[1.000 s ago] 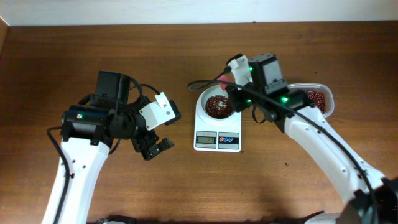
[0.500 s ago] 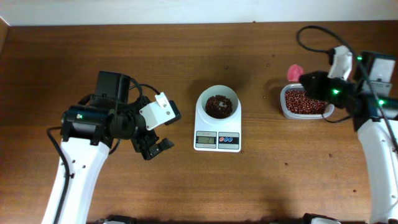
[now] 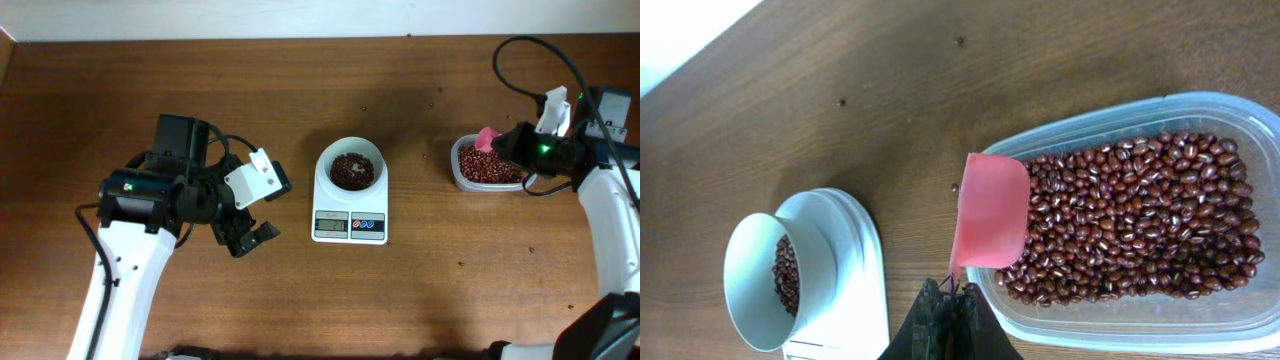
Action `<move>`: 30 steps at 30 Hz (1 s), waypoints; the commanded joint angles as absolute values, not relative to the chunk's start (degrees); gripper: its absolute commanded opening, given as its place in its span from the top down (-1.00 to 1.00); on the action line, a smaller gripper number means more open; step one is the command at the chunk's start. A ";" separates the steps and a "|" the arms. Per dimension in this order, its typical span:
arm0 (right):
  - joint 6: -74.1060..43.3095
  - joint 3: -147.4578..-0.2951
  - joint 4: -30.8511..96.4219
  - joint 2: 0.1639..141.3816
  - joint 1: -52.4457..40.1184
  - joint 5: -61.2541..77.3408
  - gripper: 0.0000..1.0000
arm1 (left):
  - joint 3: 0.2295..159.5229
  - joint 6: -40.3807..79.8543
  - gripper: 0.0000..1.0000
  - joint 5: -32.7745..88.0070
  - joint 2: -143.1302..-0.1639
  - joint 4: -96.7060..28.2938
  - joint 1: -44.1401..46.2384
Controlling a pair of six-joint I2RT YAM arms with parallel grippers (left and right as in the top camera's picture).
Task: Scoop and weigh 50g on scale
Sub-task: 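Move the empty scoop back into the bean tub with the right gripper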
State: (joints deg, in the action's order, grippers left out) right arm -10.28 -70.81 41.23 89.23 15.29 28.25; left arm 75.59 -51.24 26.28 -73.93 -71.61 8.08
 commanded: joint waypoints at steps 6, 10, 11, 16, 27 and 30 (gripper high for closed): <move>-10.13 -70.50 40.73 92.55 15.40 27.81 0.92 | 75.99 -51.75 -0.98 26.50 -73.93 -71.68 8.10; -10.13 -70.50 40.12 93.32 15.40 27.81 0.92 | 75.99 -51.72 -0.98 26.50 -73.93 -71.68 8.10; -10.13 -70.50 40.07 93.32 15.40 27.81 0.92 | 75.99 -51.75 -0.98 26.50 -73.93 -71.66 8.10; -9.91 -70.48 39.64 93.38 15.40 27.55 0.92 | 75.99 -51.75 -0.98 26.50 -74.08 -71.68 8.14; -8.75 -68.75 37.21 93.41 15.40 24.60 0.92 | 75.99 -51.75 -0.98 26.48 -74.11 -71.66 8.10; -7.92 -68.75 37.01 93.41 15.40 24.60 0.92 | 75.99 -51.72 -0.98 26.48 -74.08 -71.66 8.10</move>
